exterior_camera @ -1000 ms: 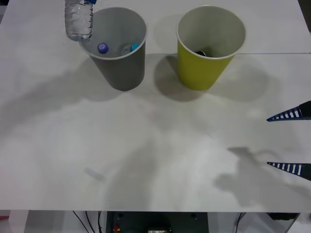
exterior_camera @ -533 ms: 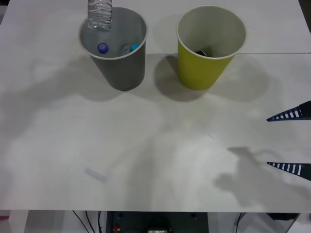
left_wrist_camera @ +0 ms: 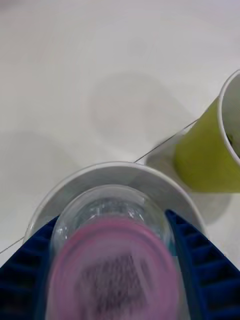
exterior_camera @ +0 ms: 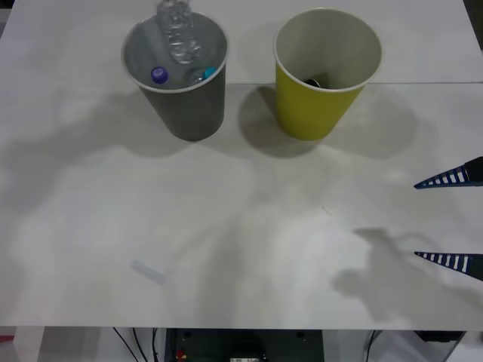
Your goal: Put the can into the green bin and the plastic bottle into the gray bin
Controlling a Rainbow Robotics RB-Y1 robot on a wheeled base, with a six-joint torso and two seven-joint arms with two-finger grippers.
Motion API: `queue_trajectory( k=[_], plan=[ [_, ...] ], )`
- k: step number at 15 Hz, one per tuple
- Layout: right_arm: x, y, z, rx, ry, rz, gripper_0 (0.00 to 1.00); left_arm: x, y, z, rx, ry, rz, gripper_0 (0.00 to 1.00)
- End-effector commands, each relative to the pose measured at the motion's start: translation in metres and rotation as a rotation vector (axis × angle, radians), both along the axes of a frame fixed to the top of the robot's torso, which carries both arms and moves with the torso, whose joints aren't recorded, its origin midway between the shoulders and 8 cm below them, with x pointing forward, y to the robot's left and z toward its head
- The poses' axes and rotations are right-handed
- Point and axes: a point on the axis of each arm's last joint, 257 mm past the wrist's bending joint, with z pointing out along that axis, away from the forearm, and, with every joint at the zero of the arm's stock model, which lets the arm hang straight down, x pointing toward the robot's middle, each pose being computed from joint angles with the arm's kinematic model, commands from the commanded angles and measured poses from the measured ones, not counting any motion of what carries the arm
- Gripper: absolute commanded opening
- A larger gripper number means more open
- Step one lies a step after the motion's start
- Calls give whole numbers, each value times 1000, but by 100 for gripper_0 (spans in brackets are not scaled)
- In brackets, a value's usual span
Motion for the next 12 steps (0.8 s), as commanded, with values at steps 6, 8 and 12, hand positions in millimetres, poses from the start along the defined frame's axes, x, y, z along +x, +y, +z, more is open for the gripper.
queue_trajectory(
  k=[6,8,12],
  plan=[
    [0,0,0,0,0,0,100,-52,50,-9,79,-6,-116,100],
    [0,0,0,0,0,0,100,-65,70,-13,89,-5,-169,100],
    [0,0,0,0,0,0,100,-90,106,-25,86,-14,-214,100]
  ],
)
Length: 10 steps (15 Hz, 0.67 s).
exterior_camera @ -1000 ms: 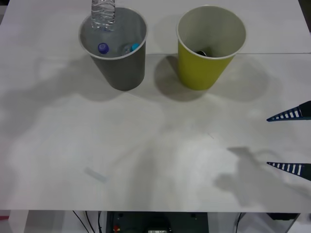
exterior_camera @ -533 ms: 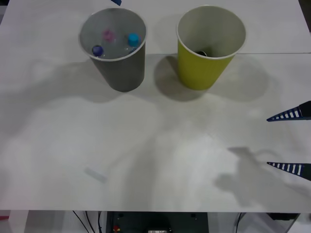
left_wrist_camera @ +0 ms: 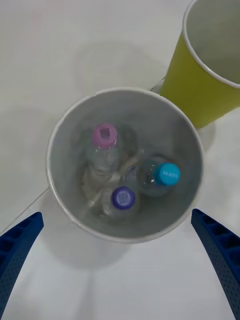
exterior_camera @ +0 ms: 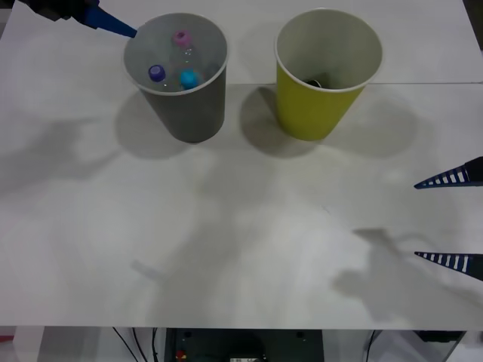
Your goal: Put the can into the green bin and the plastic bottle into the gray bin
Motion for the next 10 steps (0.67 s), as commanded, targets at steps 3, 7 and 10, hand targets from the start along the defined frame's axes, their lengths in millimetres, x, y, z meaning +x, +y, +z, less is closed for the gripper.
queue_trajectory(
  k=[3,7,10],
  plan=[
    [0,0,0,0,0,0,100,-41,31,-22,28,-40,-26,100],
    [0,0,0,0,0,0,100,-78,55,-51,97,-99,-94,100],
    [0,0,0,0,0,0,100,-99,68,-76,152,-128,-179,100]
  ],
)
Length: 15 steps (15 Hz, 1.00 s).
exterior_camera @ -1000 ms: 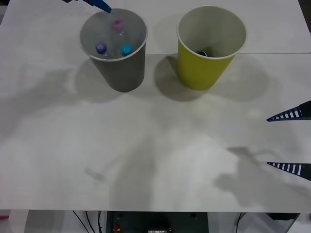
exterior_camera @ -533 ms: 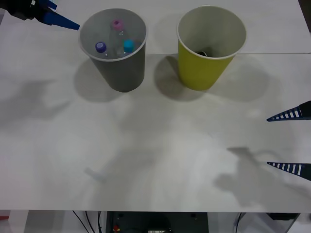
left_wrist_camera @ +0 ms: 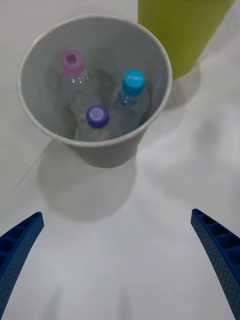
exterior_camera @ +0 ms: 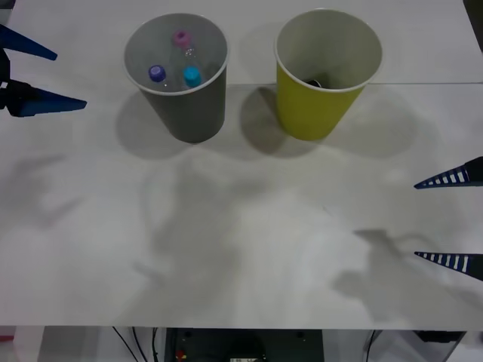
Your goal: Put the can into the green bin and the plastic bottle into the gray bin
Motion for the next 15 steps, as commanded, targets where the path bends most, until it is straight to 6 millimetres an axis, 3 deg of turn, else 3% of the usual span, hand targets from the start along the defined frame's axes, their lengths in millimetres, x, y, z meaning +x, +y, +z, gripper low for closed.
queue_trajectory(
  k=[1,6,11,15],
  plan=[
    [0,0,0,0,0,0,100,-20,13,-22,44,-25,-80,100],
    [0,0,0,0,0,0,100,-55,33,-58,118,-57,-199,100],
    [0,0,0,0,0,0,100,-90,36,-96,146,-94,-300,100],
    [0,0,0,0,0,0,100,-105,32,-114,131,-96,-351,100]
  ],
)
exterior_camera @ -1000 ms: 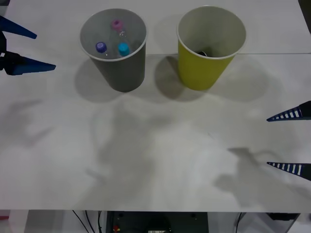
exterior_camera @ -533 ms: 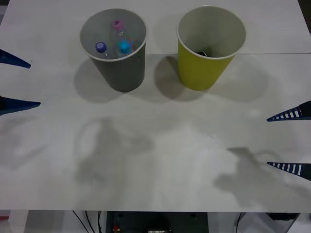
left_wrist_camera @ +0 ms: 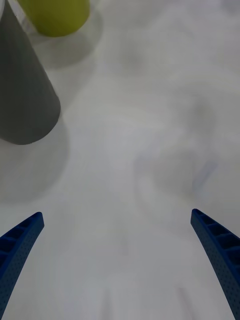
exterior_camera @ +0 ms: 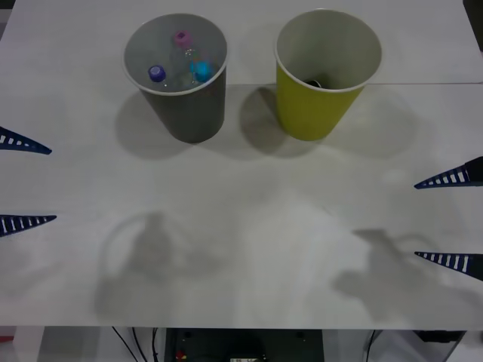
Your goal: Put the can into the green bin and the plastic bottle into the gray bin
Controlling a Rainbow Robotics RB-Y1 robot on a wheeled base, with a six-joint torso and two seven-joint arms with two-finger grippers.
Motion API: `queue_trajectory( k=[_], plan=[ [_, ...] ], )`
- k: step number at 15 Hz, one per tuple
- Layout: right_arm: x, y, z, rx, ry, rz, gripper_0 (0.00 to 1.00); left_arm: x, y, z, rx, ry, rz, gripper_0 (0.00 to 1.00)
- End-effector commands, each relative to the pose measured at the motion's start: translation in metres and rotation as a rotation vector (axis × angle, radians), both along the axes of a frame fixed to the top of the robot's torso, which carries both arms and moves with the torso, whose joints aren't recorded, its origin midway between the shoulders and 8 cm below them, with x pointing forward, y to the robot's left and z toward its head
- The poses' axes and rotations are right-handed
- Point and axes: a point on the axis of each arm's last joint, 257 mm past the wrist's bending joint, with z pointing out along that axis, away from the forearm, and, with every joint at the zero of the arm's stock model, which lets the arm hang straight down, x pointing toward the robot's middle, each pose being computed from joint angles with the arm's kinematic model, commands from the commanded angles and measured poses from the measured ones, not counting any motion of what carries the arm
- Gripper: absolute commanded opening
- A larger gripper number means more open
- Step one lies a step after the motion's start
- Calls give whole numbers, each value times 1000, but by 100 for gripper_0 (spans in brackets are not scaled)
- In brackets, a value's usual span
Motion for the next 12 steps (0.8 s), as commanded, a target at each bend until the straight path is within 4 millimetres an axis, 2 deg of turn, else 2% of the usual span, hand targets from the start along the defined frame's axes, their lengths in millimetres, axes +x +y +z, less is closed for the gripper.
queue_trajectory(
  k=[1,8,12],
  plan=[
    [0,0,0,0,0,0,100,-6,-6,-9,-28,3,-16,100],
    [0,0,0,0,0,0,100,-19,-12,-24,29,15,-61,100],
    [0,0,0,0,0,0,100,-19,-12,-26,33,17,-63,100]
  ],
)
